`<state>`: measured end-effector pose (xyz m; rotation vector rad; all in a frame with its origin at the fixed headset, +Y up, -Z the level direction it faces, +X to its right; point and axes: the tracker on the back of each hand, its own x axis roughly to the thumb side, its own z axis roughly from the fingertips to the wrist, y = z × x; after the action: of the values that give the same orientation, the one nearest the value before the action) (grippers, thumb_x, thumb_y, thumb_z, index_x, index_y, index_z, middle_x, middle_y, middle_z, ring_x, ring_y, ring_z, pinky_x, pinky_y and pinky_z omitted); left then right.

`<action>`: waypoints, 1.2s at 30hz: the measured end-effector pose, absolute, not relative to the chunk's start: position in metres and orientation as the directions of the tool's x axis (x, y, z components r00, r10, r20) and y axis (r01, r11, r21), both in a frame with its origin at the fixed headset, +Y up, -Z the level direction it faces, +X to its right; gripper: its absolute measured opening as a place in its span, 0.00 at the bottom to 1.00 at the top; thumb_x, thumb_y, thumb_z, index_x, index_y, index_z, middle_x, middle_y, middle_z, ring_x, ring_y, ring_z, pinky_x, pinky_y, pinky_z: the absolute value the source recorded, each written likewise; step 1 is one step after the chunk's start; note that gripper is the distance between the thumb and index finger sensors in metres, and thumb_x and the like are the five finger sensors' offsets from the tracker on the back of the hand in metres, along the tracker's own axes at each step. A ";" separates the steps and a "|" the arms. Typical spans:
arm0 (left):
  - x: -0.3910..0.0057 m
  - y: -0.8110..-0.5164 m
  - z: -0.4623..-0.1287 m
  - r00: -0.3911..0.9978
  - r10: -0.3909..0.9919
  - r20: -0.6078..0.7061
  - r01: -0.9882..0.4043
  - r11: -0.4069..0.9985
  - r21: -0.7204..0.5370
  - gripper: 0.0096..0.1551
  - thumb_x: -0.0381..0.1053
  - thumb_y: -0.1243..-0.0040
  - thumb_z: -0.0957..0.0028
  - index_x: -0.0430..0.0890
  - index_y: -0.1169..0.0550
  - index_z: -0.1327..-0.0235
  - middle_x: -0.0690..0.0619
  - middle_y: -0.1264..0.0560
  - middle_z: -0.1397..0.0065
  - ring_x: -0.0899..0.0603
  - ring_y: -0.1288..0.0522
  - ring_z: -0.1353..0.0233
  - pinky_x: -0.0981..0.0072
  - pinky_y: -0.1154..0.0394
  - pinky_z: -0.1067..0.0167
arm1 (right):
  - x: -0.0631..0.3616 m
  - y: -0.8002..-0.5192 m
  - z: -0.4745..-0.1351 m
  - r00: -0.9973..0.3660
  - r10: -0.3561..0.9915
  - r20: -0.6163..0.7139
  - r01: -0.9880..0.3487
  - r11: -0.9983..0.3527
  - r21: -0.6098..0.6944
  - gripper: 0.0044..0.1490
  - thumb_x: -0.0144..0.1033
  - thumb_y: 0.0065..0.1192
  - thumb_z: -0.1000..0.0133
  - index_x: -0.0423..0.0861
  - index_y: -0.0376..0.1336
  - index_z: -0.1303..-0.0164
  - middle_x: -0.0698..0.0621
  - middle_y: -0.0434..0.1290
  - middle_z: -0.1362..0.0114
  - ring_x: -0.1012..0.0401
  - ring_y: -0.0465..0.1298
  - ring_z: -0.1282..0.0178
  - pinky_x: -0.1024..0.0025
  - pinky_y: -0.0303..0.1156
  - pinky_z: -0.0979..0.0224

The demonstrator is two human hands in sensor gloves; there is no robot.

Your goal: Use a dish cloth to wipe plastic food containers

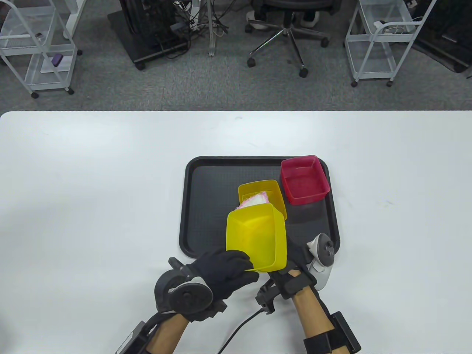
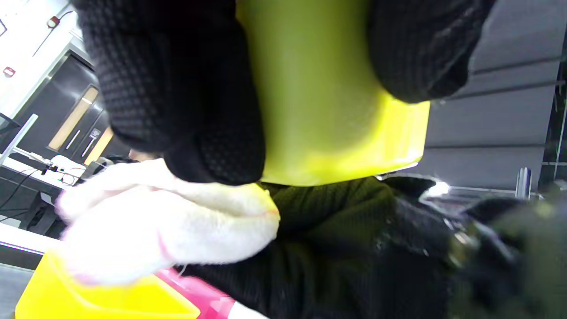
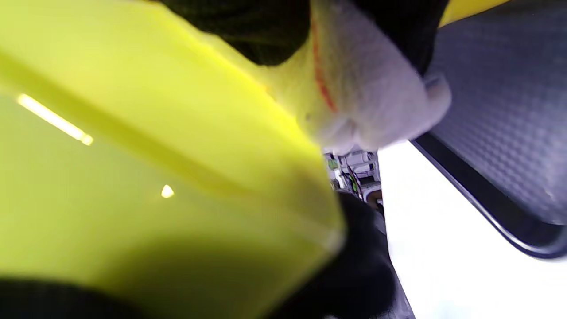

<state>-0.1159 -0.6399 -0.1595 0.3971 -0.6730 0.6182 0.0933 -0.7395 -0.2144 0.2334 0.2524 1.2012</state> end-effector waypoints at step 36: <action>-0.298 -0.722 -0.240 0.997 -0.057 0.060 0.058 0.998 -0.007 0.29 0.68 0.32 0.54 0.53 0.14 0.47 0.58 0.18 0.30 0.34 0.23 0.23 0.52 0.21 0.27 | 0.180 -0.694 -0.197 -0.477 0.778 0.409 -0.863 -0.503 -0.052 0.29 0.13 0.60 0.48 0.41 0.65 0.34 0.36 0.70 0.27 0.34 0.71 0.32 0.38 0.70 0.36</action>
<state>-0.2982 -0.7217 -0.2398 -0.0087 -0.0595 -0.0576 0.1803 -0.6942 -0.1970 0.4120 -0.3076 2.0720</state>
